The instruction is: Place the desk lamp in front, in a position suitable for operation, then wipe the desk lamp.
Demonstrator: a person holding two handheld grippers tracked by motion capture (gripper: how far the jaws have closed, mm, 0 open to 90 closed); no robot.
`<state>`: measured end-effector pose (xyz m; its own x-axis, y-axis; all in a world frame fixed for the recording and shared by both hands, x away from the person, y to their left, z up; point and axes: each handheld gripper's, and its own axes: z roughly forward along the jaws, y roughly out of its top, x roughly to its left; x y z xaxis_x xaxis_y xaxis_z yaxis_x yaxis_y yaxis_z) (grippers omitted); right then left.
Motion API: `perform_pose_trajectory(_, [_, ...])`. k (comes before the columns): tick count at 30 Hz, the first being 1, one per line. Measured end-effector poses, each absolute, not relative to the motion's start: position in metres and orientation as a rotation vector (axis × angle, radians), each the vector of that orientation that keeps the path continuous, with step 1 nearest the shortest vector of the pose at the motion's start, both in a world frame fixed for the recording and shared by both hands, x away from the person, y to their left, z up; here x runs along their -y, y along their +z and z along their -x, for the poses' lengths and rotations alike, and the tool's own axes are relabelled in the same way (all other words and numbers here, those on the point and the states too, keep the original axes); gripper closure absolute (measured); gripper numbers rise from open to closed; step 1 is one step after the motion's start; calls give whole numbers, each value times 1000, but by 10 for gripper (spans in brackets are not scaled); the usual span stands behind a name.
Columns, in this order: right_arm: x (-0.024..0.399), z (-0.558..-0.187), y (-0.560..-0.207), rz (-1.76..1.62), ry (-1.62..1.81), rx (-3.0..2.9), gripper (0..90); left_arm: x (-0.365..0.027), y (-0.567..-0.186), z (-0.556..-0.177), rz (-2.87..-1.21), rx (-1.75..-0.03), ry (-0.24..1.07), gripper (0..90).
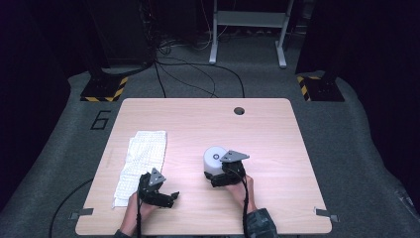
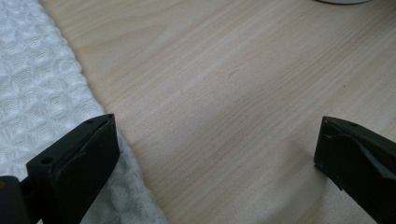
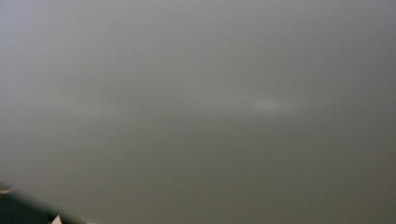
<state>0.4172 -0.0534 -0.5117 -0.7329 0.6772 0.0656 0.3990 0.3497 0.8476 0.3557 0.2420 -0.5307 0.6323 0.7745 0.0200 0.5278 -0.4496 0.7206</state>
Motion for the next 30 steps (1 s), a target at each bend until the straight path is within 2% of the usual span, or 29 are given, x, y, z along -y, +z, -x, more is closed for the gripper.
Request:
perform_pose_trajectory(3, [54, -417, -512, -946, 1327, -2320, 58, -246, -524, -354, -2122, -1010, 444, 0])
perform_pose_trajectory(9, [54, -416, -513, -950, 1337, -2308, 59, -265, -485, -354, -2095, -992, 529, 0])
perform_pose_trajectory(13, [53, -416, -513, -952, 1338, -2306, 59, -287, -473, -369, -2080, -1047, 589, 0])
perform_pose_trajectory(18, [53, -416, -513, -951, 1338, -2305, 59, -312, -476, -389, -2079, -1140, 587, 0])
perform_pose_trajectory(30, [53, -417, -514, -952, 1341, -2306, 58, -335, -505, -429, -2132, -1278, 570, 4])
